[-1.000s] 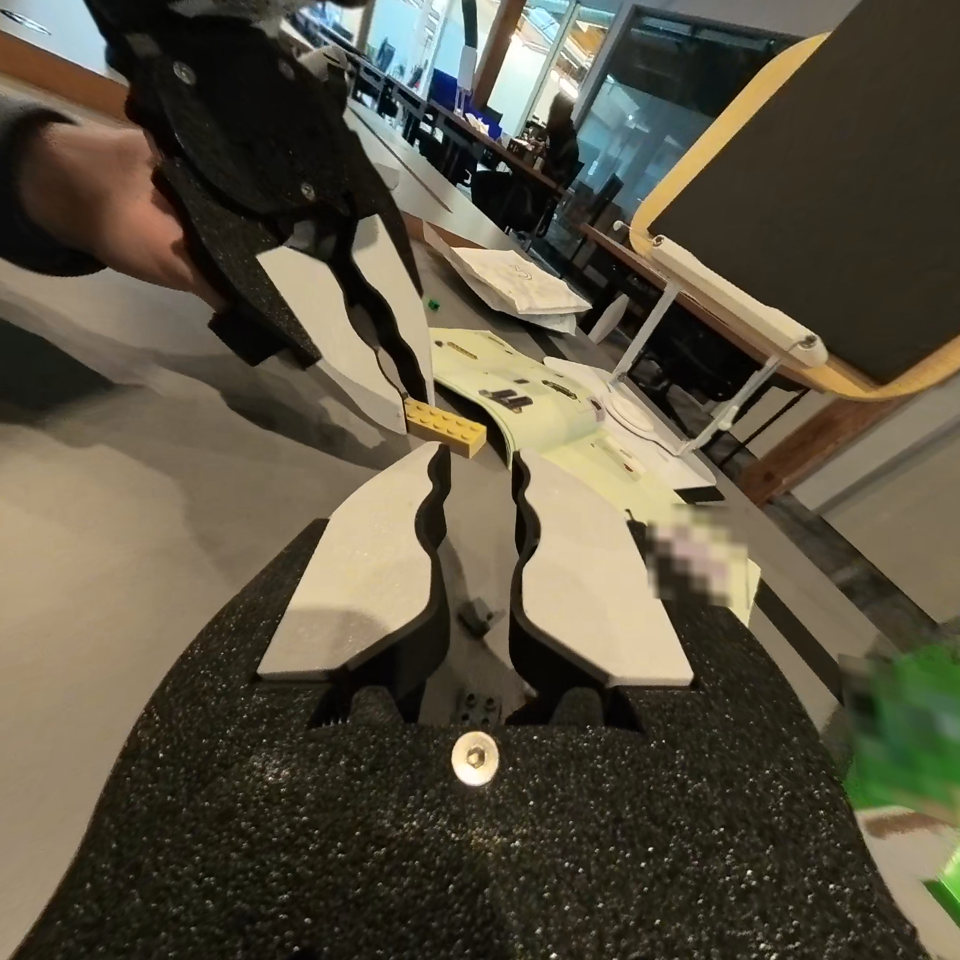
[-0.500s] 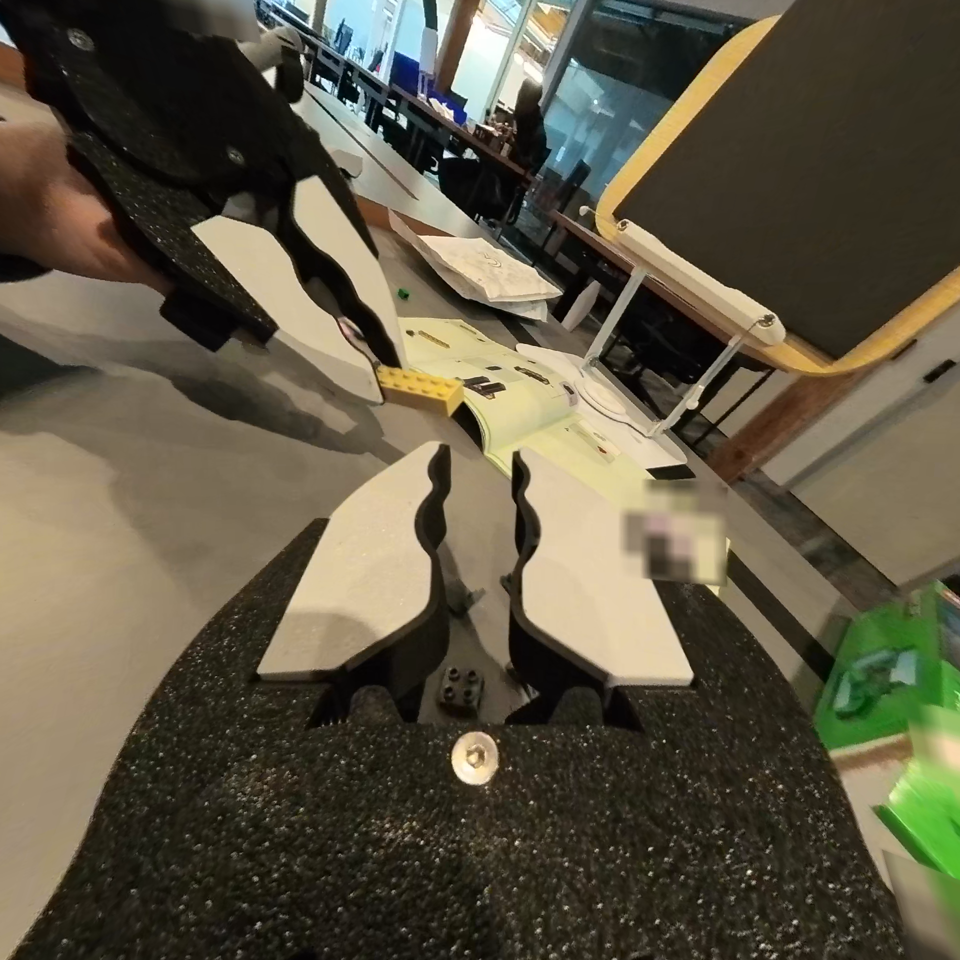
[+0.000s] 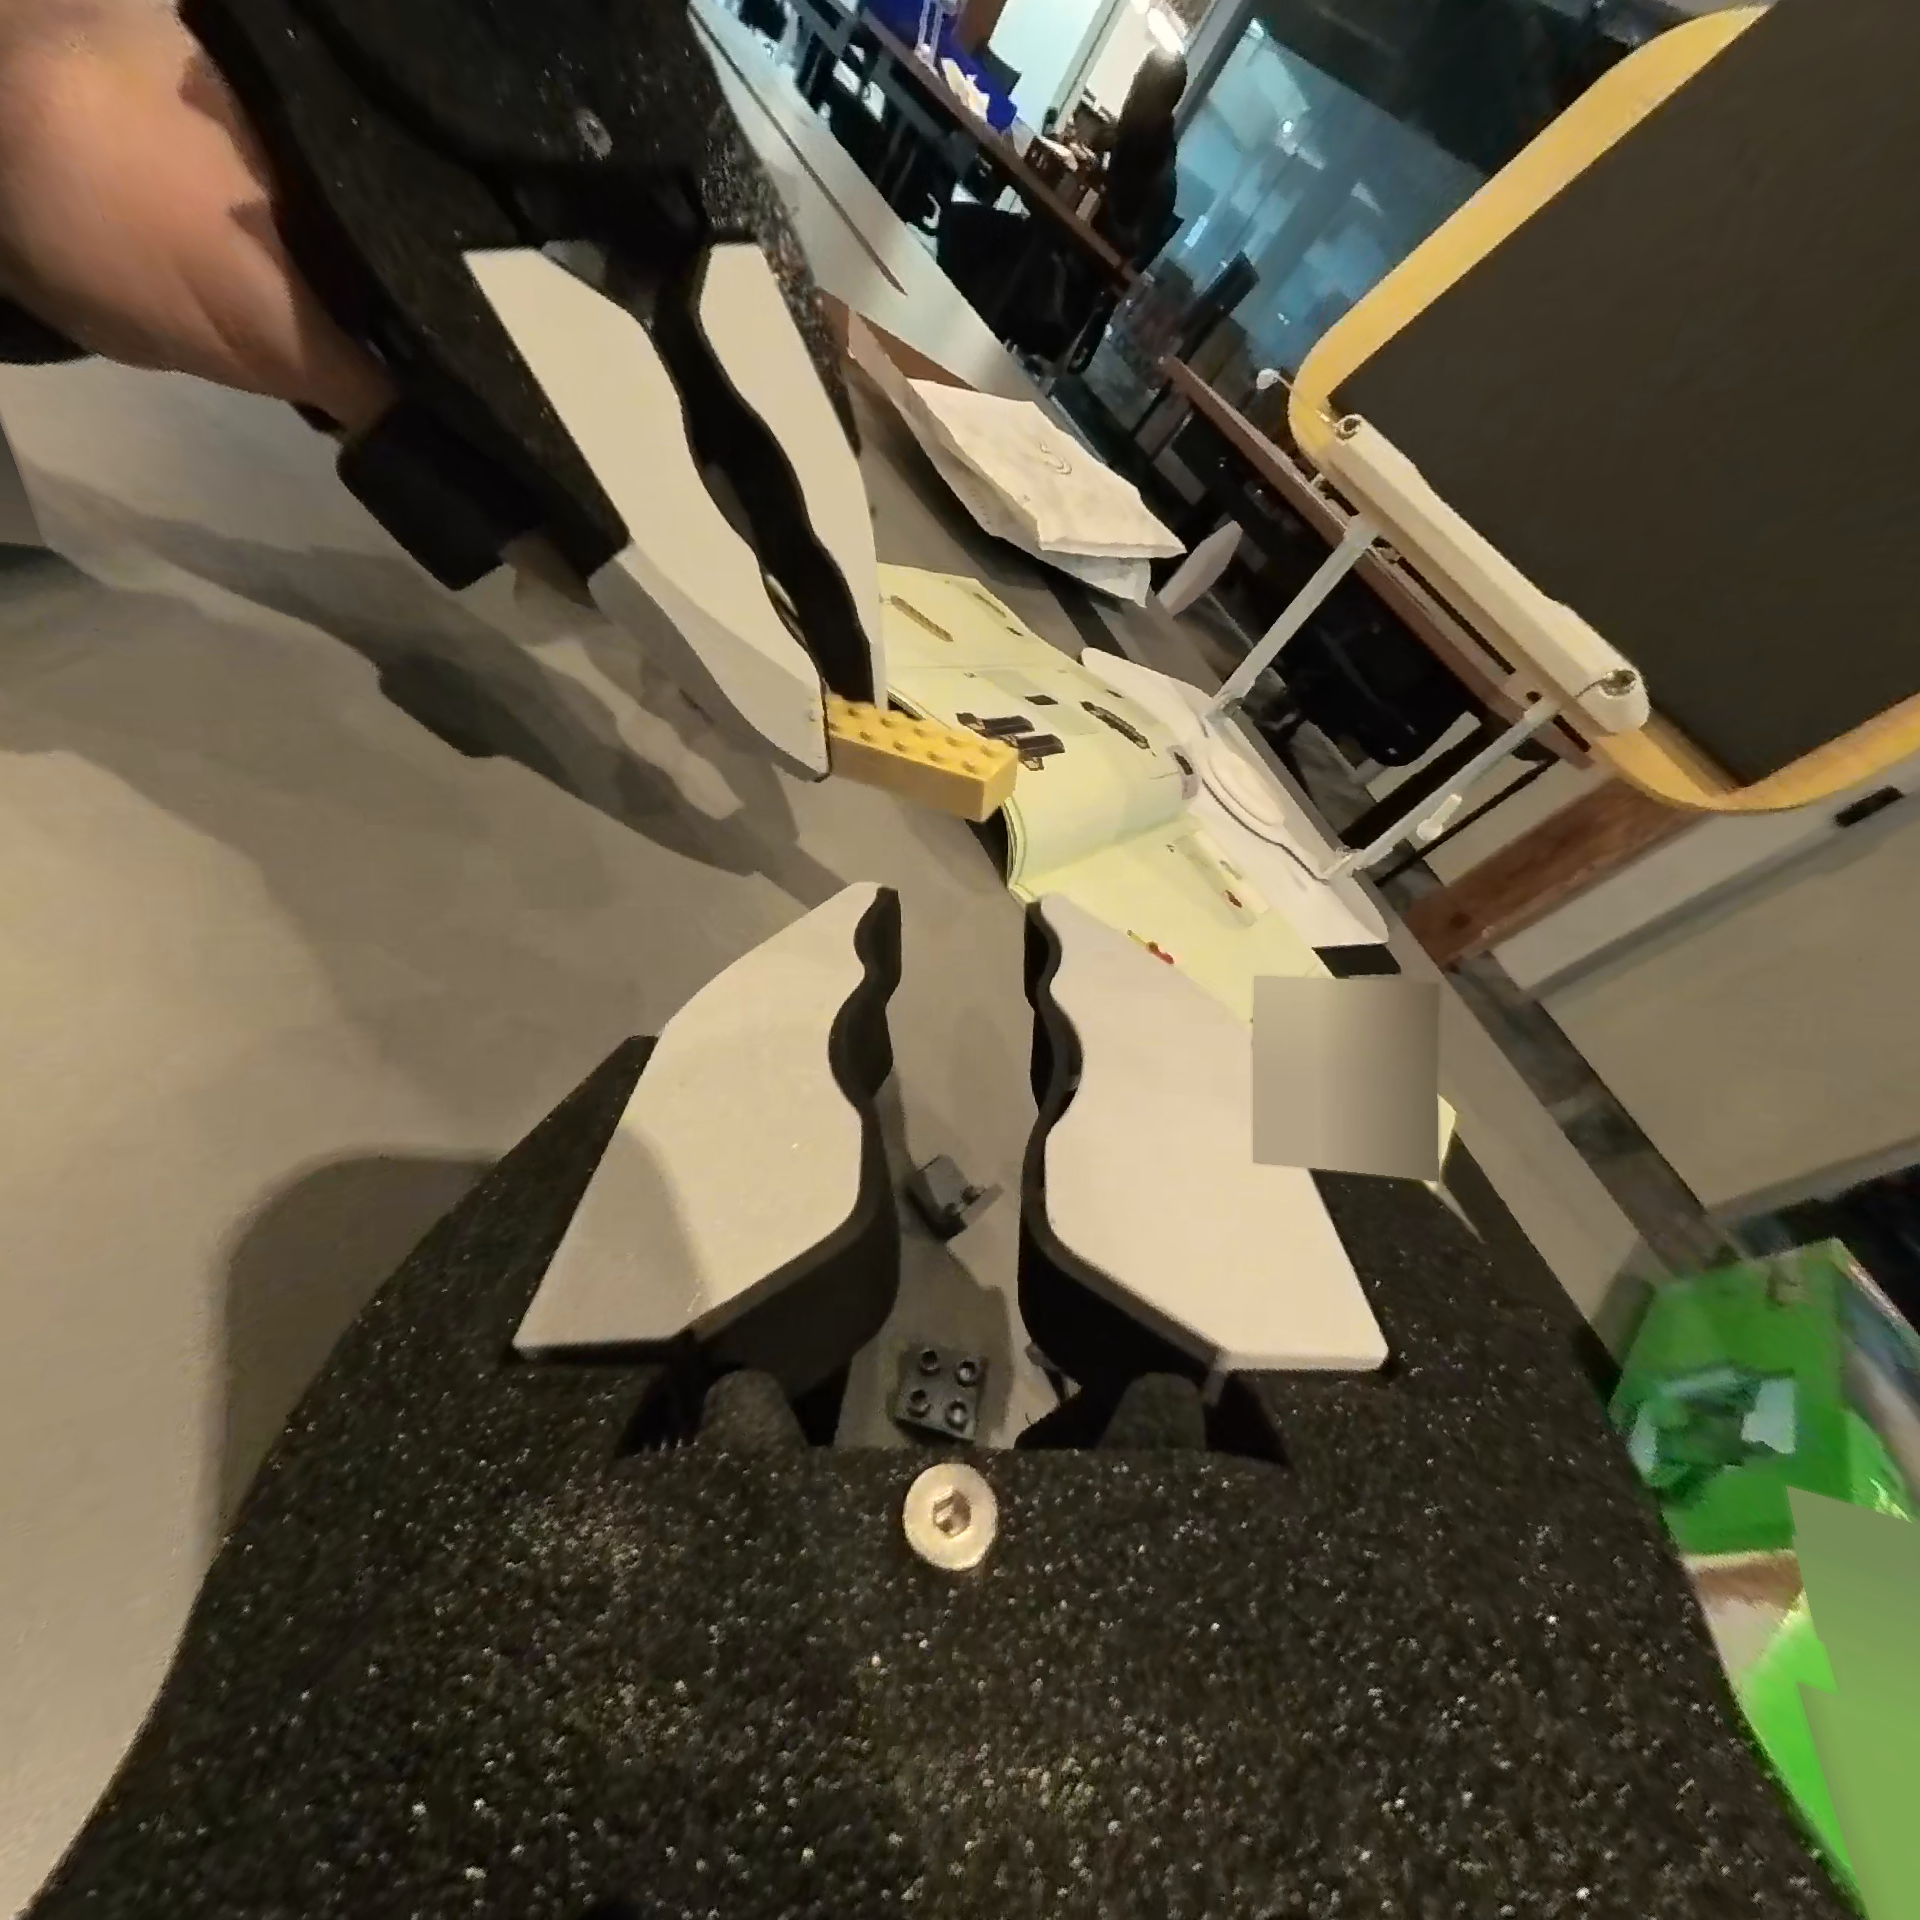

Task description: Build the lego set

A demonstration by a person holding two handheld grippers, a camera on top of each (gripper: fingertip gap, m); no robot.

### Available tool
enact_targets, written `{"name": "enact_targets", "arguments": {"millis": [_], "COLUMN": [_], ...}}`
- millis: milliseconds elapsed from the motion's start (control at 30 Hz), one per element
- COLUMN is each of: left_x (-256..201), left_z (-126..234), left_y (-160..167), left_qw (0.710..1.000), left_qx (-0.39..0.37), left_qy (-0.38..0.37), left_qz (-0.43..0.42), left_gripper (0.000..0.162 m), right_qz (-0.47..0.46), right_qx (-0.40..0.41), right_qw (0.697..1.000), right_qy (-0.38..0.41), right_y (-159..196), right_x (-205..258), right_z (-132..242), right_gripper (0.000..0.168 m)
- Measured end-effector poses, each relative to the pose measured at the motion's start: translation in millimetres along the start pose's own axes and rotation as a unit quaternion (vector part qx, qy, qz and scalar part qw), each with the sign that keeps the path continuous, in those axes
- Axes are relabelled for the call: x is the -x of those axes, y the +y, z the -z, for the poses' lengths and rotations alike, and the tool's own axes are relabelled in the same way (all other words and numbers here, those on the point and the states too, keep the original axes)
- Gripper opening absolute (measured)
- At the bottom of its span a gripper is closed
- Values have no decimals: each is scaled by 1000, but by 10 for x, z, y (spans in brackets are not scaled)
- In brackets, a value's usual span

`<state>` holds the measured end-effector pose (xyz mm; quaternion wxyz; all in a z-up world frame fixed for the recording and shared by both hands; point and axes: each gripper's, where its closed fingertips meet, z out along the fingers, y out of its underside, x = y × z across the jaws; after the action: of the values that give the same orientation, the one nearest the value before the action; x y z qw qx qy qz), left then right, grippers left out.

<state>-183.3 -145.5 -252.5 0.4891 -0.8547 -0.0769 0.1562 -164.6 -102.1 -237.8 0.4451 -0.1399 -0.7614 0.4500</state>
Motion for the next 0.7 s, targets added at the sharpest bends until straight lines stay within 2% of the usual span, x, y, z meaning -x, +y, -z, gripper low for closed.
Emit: {"name": "enact_targets", "arguments": {"millis": [133,233,367,467,700], "left_x": [-14,-56,-142,-193,-283], "left_z": [14,10,-1,-9,-24], "left_y": [-12,-9,-1,20,74], "left_qw": [1000,999,997,995,990], "left_qx": [-2,3,11,20,41], "left_qy": [12,27,56,74,107], "left_qz": [16,29,50,60,77], "left_gripper": [16,16,16,16,16], "right_qz": [17,111,262,341,428], "right_qx": [6,28,53,68,80], "right_qw": [1000,993,961,933,895], "right_qy": [9,33,64,86,95], "right_y": [-19,-32,-54,-69,-39], "right_x": [-58,-68,2,4,41], "right_z": [-3,-22,-75,-103,-131], "right_gripper": [23,22,24,32,34]}}
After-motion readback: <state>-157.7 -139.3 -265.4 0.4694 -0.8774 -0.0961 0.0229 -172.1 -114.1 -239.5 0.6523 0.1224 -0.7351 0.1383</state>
